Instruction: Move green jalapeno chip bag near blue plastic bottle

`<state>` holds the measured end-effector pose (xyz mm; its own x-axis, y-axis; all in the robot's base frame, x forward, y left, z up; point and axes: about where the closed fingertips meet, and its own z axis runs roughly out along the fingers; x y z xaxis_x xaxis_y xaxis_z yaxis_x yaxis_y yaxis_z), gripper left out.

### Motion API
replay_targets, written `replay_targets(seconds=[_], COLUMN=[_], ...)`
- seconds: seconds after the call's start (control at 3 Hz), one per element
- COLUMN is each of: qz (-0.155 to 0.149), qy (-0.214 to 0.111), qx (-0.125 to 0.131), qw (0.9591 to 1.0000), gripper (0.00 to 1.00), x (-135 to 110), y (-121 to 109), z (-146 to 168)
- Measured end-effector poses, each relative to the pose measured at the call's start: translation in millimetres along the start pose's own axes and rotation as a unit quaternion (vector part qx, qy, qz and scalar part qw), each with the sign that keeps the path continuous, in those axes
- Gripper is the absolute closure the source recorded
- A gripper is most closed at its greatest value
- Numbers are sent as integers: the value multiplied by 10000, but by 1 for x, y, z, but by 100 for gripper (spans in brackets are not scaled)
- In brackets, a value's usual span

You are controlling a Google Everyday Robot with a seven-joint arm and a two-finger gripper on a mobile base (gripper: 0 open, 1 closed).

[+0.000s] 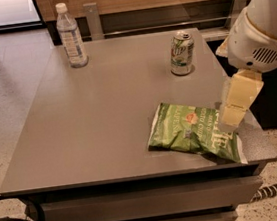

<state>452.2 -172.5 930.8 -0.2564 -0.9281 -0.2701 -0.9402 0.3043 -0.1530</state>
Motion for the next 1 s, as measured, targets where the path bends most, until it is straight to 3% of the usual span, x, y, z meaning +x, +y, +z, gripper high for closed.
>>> replay_targets(seconds=[0.33, 0.67, 1.0], qz=[115, 47, 75], qy=[-128, -184, -300], qx=[-141, -99, -215], qw=[9998, 9998, 9993], gripper=[0, 0, 0], x=[-27, -40, -48], y=[18, 28, 30], z=[42, 73, 108])
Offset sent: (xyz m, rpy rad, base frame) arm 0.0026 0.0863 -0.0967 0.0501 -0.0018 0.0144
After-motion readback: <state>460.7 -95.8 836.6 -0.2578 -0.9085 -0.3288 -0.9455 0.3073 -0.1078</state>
